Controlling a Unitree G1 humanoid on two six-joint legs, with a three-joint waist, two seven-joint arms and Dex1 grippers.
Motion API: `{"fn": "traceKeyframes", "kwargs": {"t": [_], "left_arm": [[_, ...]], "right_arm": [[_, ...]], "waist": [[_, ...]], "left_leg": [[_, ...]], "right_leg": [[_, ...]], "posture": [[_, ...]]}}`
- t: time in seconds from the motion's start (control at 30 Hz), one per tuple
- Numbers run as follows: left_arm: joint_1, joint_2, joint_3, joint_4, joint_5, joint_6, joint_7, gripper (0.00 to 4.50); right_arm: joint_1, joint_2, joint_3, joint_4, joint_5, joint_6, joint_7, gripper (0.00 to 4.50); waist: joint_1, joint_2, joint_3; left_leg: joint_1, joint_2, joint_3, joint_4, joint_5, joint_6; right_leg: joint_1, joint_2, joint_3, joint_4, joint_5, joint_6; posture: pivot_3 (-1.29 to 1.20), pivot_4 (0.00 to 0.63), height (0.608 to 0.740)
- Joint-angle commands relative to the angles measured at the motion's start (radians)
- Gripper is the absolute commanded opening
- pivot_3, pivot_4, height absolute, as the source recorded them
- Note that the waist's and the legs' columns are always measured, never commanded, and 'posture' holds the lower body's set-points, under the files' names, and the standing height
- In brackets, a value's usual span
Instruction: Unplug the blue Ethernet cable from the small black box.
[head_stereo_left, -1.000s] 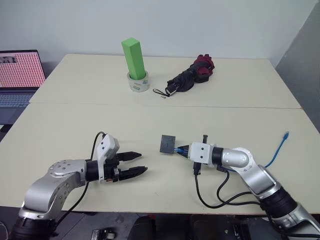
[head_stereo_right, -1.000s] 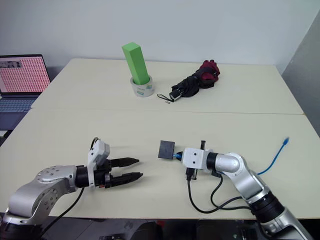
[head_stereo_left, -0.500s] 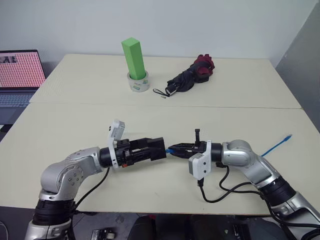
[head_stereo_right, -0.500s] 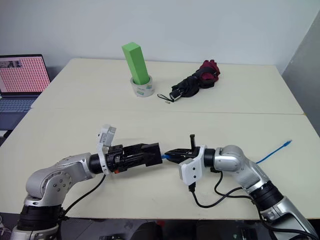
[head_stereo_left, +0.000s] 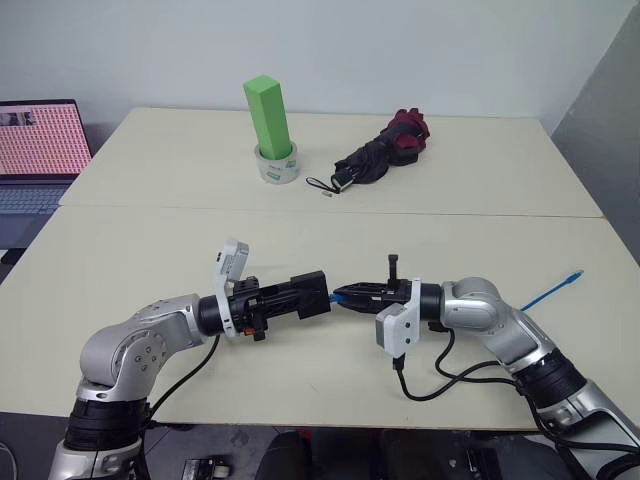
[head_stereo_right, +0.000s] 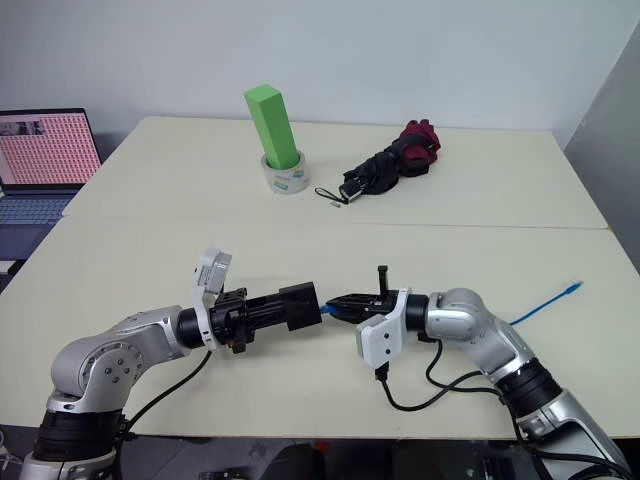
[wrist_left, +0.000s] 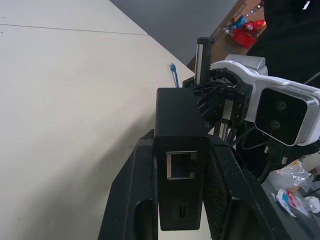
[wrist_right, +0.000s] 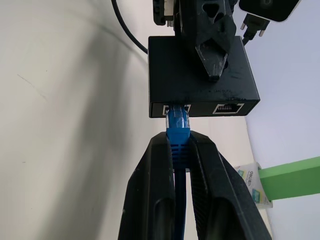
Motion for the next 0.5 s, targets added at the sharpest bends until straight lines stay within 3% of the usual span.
{"fn": "traceKeyframes", "kwargs": {"t": [0.03,0.2,0.27,0.37,0.5], "left_arm": [[-0.006,0.013,0.001,-0.002,0.005,-0.017,-0.014,0.77],[-0.014,0.027,-0.019,0.002,0.030,-0.034,-0.050,0.77],[-0.019,0.044,-0.039,0.003,0.052,-0.054,-0.079,0.77],[-0.027,0.063,-0.061,0.009,0.079,-0.086,-0.118,0.77],[-0.048,0.076,-0.077,0.008,0.096,-0.114,-0.159,0.77]], "right_arm": [[-0.025,-0.004,-0.022,-0.014,0.004,-0.041,-0.007,0.49],[-0.014,-0.056,-0.034,-0.061,0.074,0.044,0.088,1.59],[0.019,-0.114,-0.051,-0.144,0.189,0.170,0.181,2.15],[0.077,-0.164,-0.100,-0.305,0.405,0.449,0.256,2.18],[0.102,-0.163,-0.162,-0.461,0.662,0.832,0.238,2.18]], "waist": [[0.000,0.000,0.000],[0.001,0.000,0.000],[0.002,0.000,0.000],[0.004,0.000,0.000],[0.001,0.000,0.000]], "left_leg": [[0.000,0.000,0.000,0.000,0.000,0.000],[0.000,0.000,0.000,0.000,0.000,0.000],[0.000,0.000,0.000,0.000,0.000,0.000],[-0.001,0.000,-0.001,0.000,0.000,0.000],[0.000,0.000,-0.001,0.000,0.000,0.000]], "right_leg": [[0.000,0.000,0.000,0.000,0.000,0.000],[0.000,0.000,0.000,0.000,0.000,0.000],[0.000,0.000,0.000,0.000,0.000,0.000],[0.000,0.000,0.000,-0.001,0.000,0.000],[0.000,0.000,0.000,0.000,0.000,0.000]], "posture": [[0.00,0.150,0.740],[0.00,0.150,0.740],[0.00,0.150,0.740],[0.00,0.150,0.740],[0.00,0.150,0.740]]}}
